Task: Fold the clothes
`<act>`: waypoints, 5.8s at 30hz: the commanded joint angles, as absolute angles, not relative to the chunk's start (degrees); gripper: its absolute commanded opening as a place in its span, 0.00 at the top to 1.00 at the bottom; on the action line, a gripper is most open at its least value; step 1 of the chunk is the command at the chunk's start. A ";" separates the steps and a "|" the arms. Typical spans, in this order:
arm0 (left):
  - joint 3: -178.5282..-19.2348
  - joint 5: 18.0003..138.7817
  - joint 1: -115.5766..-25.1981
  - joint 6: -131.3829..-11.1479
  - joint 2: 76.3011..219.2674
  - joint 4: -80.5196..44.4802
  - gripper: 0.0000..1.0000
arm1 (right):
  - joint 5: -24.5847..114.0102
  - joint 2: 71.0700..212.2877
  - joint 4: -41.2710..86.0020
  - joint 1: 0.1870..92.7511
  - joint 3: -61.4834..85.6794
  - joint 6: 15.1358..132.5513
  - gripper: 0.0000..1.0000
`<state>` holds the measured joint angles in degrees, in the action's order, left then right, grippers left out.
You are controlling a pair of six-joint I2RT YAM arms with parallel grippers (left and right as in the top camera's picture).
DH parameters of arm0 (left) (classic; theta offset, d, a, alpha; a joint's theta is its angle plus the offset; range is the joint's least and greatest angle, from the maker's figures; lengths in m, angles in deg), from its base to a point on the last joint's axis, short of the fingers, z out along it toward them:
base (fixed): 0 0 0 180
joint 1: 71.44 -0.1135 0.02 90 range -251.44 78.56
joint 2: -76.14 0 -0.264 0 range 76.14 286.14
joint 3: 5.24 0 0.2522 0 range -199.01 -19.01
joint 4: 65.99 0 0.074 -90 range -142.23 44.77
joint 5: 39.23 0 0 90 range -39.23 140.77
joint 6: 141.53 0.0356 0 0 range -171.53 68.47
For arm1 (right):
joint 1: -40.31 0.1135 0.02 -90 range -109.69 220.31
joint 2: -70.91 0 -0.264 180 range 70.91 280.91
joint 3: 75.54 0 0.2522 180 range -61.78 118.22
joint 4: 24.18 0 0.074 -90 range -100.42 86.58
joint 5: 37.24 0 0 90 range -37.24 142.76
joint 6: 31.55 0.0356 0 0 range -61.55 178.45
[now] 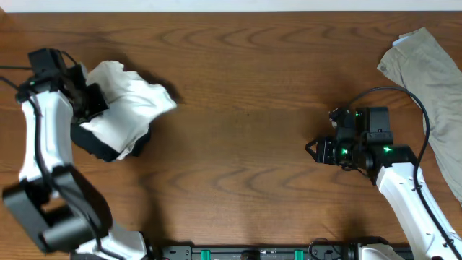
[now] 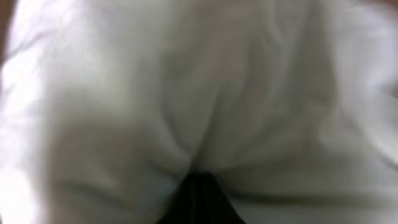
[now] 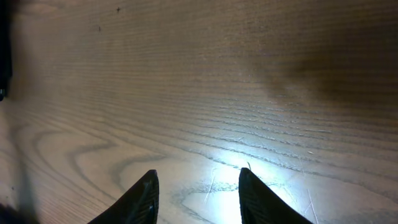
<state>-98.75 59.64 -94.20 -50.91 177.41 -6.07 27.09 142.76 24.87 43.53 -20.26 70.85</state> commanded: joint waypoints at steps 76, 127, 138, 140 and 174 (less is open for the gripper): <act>-98.84 66.37 -81.30 -52.61 119.93 26.23 0.02 | 36.51 109.08 52.52 44.99 0.37 56.34 0.01; -98.84 66.37 -81.30 -52.61 119.93 26.23 0.02 | 36.86 71.22 21.94 44.01 -53.07 55.16 0.01; -98.18 58.63 -75.14 -52.02 118.97 24.81 0.02 | 36.86 71.22 21.94 44.01 -53.07 55.16 0.01; -95.95 58.72 -74.20 -52.02 117.59 19.52 0.02 | 36.86 71.22 21.94 44.01 -53.07 55.16 0.01; -33.14 70.26 -73.37 -45.35 76.26 -18.34 0.02 | 36.86 71.22 21.94 44.01 -53.07 55.16 0.01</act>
<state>-35.45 69.93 -73.57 -43.41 76.76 -18.05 37.14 71.62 21.85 44.34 -52.94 55.66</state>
